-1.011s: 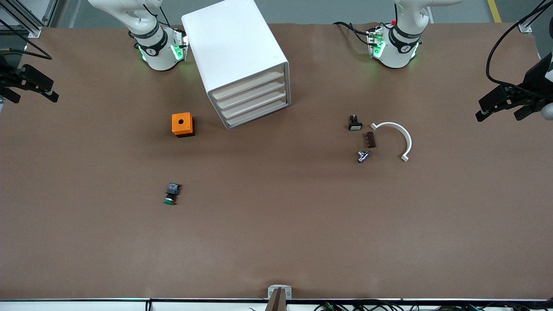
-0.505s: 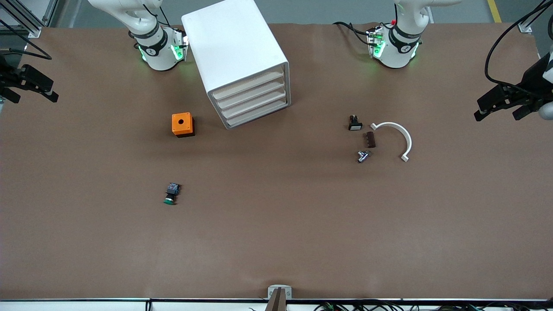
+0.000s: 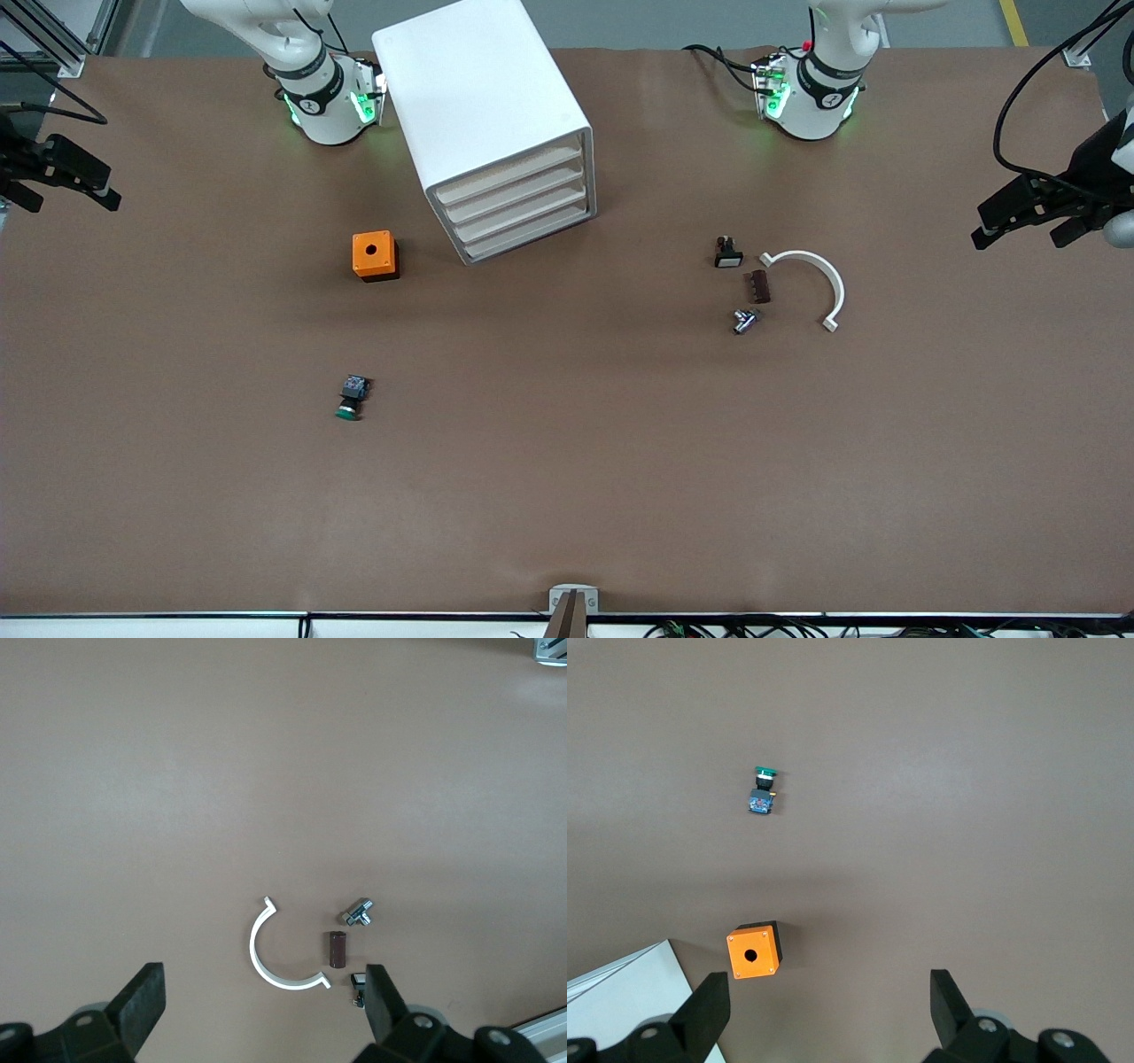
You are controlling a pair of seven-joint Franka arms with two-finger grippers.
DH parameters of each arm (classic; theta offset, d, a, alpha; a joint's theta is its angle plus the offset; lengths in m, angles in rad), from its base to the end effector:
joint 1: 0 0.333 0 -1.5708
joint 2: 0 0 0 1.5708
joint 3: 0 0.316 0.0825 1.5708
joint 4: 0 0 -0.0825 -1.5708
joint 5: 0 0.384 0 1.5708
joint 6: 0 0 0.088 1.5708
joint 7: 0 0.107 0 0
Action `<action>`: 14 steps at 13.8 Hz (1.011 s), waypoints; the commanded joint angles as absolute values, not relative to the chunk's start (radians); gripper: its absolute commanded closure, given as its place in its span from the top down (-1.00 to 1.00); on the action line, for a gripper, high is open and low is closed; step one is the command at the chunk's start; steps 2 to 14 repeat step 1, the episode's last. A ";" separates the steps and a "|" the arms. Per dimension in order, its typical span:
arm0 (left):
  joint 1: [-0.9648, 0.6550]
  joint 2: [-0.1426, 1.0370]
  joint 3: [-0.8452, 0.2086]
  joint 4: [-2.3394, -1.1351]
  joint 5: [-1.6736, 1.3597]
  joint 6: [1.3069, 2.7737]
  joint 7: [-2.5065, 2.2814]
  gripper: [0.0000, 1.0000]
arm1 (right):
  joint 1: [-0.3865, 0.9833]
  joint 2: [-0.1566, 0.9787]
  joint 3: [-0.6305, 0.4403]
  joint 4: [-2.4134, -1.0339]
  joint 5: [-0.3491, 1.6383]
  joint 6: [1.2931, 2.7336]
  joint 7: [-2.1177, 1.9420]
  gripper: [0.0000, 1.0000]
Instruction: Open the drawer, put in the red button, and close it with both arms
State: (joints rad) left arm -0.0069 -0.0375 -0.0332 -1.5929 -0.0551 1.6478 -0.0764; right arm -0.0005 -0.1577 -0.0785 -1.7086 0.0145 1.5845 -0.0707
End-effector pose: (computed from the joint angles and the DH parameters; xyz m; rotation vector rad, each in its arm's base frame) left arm 0.5501 -0.0279 0.6420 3.0789 0.0585 0.1373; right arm 0.5041 -0.0417 0.6439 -3.1168 0.0117 -0.0546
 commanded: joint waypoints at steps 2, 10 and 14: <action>0.000 -0.034 -0.043 -1.577 -0.031 1.632 -0.067 0.99 | -0.018 -0.167 -0.069 -1.720 0.003 1.597 -0.063 1.00; 0.000 -0.034 -0.043 -1.577 -0.031 1.632 -0.067 0.99 | -0.018 -0.167 -0.069 -1.720 0.003 1.597 -0.063 1.00; 0.000 -0.034 -0.043 -1.577 -0.031 1.632 -0.067 0.99 | -0.018 -0.167 -0.069 -1.720 0.003 1.597 -0.063 1.00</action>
